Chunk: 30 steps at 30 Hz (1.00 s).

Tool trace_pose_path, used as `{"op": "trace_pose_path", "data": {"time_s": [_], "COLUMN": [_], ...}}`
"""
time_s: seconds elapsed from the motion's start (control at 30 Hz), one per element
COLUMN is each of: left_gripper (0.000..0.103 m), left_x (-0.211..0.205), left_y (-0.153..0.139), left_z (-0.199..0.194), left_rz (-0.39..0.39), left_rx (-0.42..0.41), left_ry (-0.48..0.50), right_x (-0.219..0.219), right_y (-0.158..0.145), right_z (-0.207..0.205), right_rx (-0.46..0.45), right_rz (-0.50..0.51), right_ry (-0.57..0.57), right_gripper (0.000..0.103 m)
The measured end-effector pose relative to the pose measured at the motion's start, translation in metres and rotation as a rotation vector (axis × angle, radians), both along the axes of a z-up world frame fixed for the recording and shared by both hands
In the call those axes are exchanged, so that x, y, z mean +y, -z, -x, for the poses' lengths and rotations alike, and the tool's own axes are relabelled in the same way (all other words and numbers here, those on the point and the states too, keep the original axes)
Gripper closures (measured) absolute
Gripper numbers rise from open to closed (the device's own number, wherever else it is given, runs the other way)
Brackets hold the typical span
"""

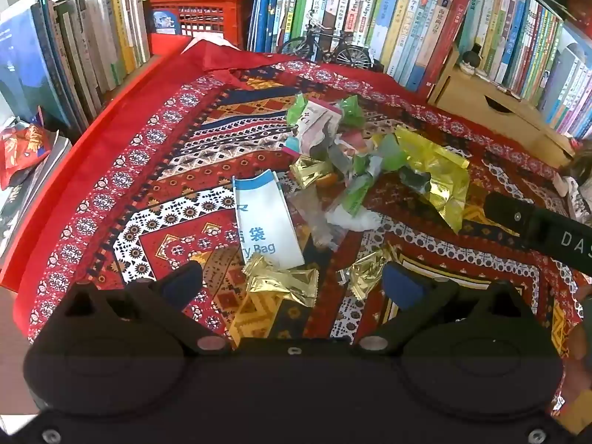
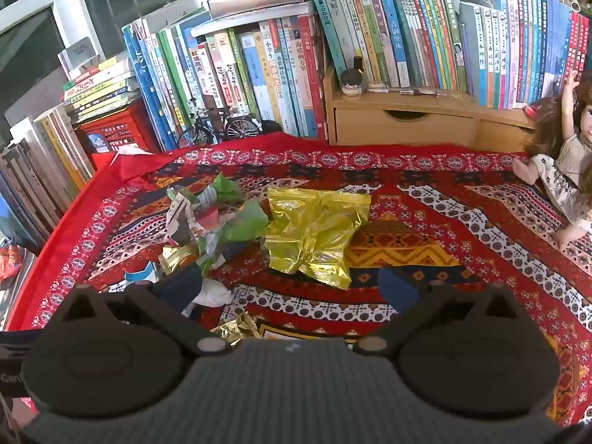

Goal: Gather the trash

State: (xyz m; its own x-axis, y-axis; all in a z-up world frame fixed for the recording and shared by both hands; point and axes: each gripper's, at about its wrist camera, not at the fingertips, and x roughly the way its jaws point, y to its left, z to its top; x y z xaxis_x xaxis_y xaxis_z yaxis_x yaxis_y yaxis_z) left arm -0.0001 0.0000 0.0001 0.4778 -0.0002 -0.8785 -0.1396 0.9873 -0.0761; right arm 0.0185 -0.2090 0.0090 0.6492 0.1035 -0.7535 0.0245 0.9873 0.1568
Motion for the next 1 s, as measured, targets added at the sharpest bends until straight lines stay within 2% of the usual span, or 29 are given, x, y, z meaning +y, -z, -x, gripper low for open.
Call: {"op": "trace_pose_path", "data": {"time_s": [1.0], "left_gripper": [0.0], "left_x": [0.004], "left_y": [-0.002], "left_z": [0.011], "left_rz": [-0.002], "left_rx": [-0.015], "left_ry": [-0.001], "right_x": [0.003], "right_y": [-0.009], "right_z": [0.008], "right_rx": [-0.012], "right_rz": [0.001], "right_ry": [0.006], "right_gripper": [0.0]}}
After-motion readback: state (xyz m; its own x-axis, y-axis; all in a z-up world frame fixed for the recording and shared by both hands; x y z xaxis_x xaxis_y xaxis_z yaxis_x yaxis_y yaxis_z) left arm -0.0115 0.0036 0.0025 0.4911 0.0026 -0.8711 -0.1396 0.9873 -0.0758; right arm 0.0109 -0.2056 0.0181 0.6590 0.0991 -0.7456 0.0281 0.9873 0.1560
